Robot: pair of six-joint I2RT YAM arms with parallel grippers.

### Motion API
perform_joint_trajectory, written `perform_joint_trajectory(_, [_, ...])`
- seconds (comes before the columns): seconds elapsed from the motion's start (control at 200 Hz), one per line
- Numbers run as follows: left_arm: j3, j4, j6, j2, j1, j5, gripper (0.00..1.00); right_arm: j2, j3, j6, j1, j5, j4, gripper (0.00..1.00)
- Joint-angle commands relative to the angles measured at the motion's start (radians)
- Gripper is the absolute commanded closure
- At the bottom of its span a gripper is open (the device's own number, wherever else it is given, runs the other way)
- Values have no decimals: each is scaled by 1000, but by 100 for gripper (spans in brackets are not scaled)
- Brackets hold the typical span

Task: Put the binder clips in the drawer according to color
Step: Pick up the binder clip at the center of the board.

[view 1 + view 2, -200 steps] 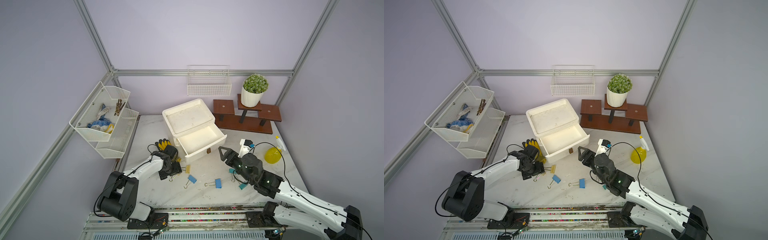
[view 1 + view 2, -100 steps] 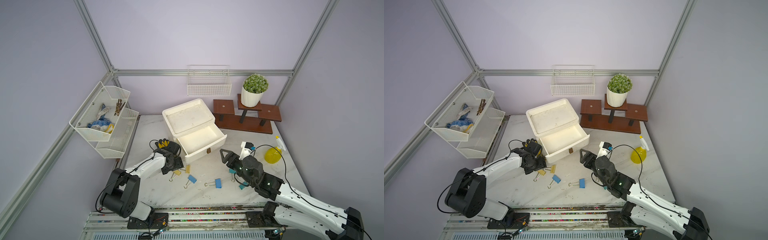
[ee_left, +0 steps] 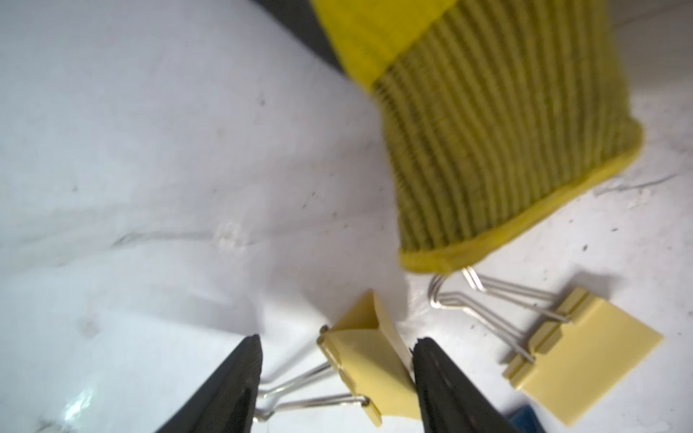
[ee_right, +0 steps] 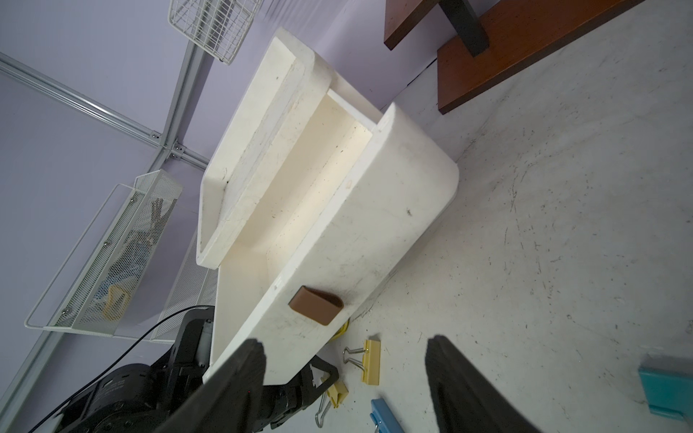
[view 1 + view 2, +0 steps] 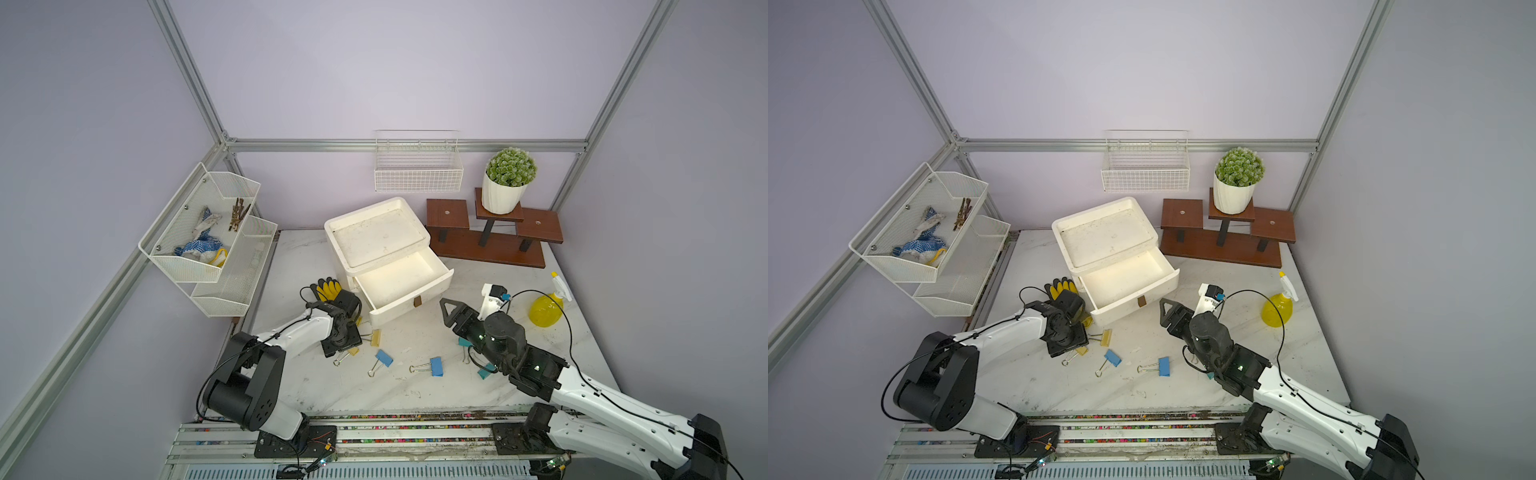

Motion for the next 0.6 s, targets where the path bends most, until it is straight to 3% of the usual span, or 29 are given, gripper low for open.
perform_joint_trajectory(0.0, [-12,-30,-14,-95,1,-39,34,11,-15,13,4,4,35,27])
perform_joint_trajectory(0.12, [16,-68,31,-110,0,-67,36,11,-16,17,5,1,35,27])
perform_joint_trajectory(0.225, [32,-89,78,-120,-3,-63,18,-4,-18,12,4,5,19,27])
perform_joint_trajectory(0.295, [19,-124,-30,-131,16,-13,6,-20,-21,13,4,14,14,27])
perform_joint_trajectory(0.38, [2,-133,-216,-143,11,59,7,-38,-32,11,5,20,13,27])
perform_joint_trajectory(0.48, [17,-169,-511,-172,0,64,12,-42,-36,11,4,18,13,27])
perform_joint_trajectory(0.595, [84,-163,-710,-214,-2,-19,15,-41,-29,7,4,2,-12,27])
